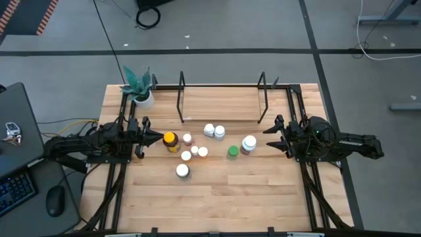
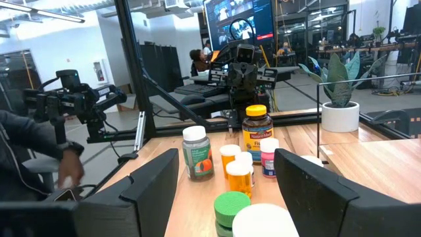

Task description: Pick and place medicine bottles onto shelf by color

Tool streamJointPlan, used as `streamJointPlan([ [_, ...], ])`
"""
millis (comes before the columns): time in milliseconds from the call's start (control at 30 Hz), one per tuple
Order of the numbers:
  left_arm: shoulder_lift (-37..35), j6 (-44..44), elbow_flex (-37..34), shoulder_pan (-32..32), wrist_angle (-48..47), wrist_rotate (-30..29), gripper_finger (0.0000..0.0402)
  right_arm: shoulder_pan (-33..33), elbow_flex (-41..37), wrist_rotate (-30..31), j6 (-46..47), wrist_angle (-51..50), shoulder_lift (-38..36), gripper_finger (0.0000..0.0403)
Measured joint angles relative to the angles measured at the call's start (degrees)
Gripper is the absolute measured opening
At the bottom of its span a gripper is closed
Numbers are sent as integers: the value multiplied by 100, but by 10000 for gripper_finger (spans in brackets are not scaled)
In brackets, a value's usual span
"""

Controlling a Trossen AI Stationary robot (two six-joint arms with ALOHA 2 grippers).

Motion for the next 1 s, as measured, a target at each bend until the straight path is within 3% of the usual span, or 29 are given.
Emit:
streamJointPlan([
  [1000,0,1,-1,-1,1,-2,39,0,0,1,0,0,0,257],
])
